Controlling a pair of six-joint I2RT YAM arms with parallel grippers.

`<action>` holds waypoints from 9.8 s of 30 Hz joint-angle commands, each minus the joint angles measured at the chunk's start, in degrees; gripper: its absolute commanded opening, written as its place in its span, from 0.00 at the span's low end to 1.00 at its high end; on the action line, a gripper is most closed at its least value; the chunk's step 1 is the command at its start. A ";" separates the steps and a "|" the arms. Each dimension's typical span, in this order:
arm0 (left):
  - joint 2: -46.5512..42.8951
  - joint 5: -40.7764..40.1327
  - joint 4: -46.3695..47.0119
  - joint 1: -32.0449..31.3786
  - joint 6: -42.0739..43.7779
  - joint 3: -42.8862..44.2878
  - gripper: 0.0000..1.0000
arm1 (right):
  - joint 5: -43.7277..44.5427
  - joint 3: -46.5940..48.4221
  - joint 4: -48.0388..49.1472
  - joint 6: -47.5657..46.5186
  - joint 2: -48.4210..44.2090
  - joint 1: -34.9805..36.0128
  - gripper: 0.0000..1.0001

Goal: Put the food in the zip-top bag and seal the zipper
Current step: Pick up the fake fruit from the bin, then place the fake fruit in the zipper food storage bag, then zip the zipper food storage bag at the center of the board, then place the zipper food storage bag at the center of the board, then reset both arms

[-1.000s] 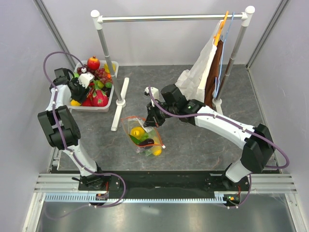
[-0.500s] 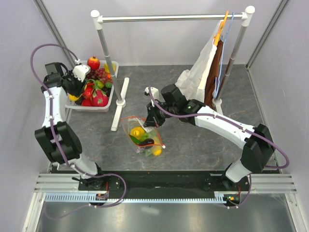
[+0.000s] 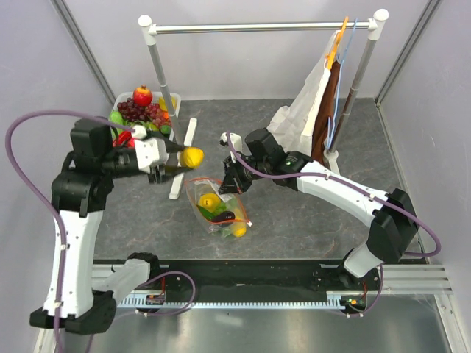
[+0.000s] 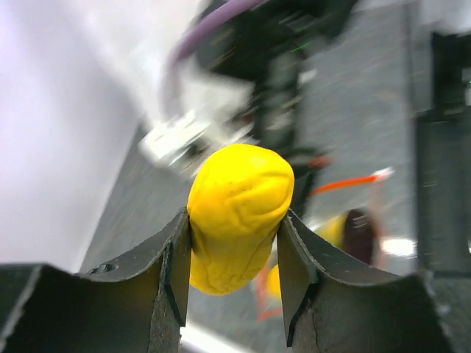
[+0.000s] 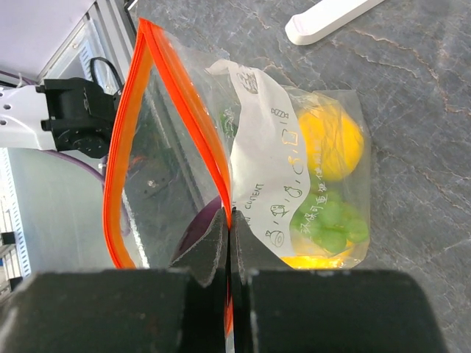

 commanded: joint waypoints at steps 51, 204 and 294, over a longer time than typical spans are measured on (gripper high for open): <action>5.24 -37.72 7.06 -51.54 -6.49 -26.26 0.49 | -7.14 4.63 1.38 2.05 1.34 -0.71 0.00; -1.61 -13.92 -3.57 -9.33 12.24 -16.79 0.60 | 7.19 -34.31 6.21 -33.37 -51.39 -2.73 0.00; -4.76 -23.91 2.41 -17.11 -30.66 -12.90 1.00 | 8.93 -16.99 -26.66 -30.57 -66.59 -13.96 0.98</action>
